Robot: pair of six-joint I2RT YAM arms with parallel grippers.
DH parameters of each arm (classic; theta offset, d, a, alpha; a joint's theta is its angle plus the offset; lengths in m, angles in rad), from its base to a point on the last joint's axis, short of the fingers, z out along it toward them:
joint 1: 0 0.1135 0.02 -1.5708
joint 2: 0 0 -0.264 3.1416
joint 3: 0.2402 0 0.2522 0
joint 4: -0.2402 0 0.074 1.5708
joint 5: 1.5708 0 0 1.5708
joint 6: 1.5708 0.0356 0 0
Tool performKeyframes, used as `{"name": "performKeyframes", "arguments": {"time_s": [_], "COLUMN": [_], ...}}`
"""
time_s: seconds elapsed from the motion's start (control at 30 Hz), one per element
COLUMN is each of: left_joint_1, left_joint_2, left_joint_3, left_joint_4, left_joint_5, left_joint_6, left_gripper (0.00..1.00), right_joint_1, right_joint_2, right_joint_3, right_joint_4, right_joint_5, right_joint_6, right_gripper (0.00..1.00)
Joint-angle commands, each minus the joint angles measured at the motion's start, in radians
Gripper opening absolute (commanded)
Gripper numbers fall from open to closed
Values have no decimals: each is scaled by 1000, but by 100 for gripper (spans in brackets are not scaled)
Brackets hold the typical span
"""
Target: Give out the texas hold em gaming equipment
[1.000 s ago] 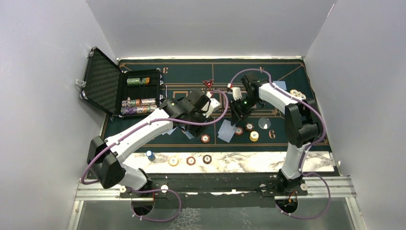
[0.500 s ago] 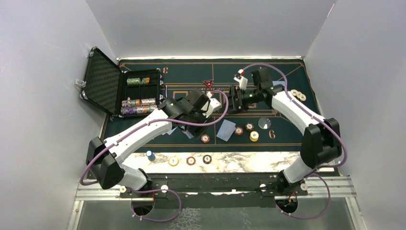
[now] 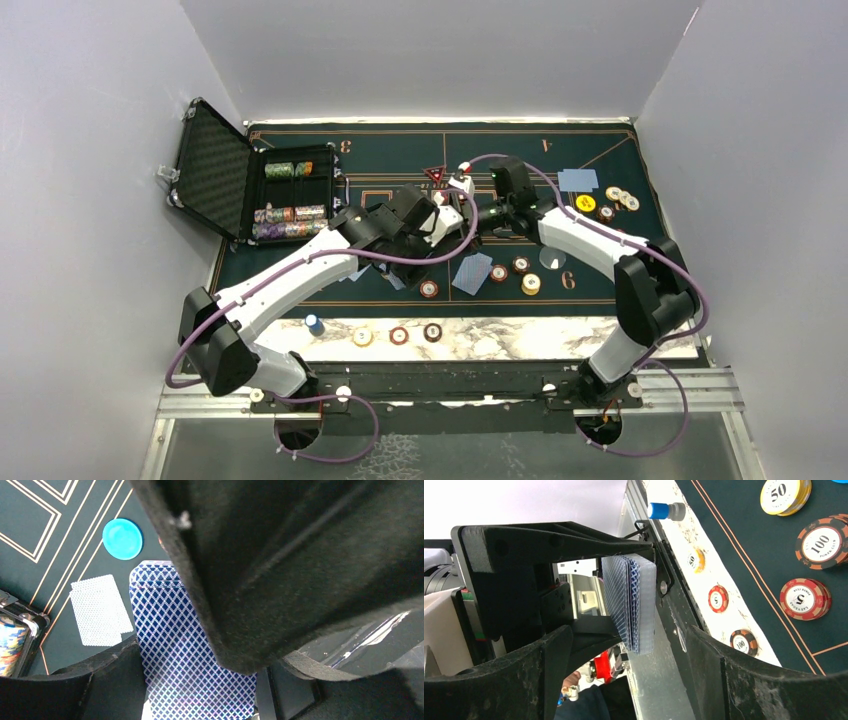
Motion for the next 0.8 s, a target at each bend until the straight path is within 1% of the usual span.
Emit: {"name": "performKeyframes", "arguments": {"time_s": [0.0,0.1,0.17,0.3,0.37,0.6,0.67,0.77], "left_joint_1": [-7,-8,-9,-10,-10,-10,-10,-11], "left_joint_2": [-23,-22,-27,-26,-29,-32,-29,-31], "left_joint_3": [26,22,23,27,30,31,30,32], "left_joint_4": [30,29,30,30,30,29,29,24], "left_joint_5": [19,20,18,22,21,23,21,19], "left_joint_6": [4,7,5,8,10,9,10,8], "left_gripper": [0,0,0,0,0,0,0,0], "right_joint_1": [20,30,30,24,24,24,4,-95], "right_joint_2": [19,20,9,1,-6,11,7,-48], "right_joint_3": [10,31,19,-44,-58,-55,-43,-55], "right_joint_4": [10,-37,-31,63,101,77,-2,-201], "right_joint_5": [-19,-17,-9,-3,7,2,20,139], "right_joint_6": [3,-30,-29,68,80,54,19,-76], "right_gripper": [84,84,85,85,84,73,75,84]}}
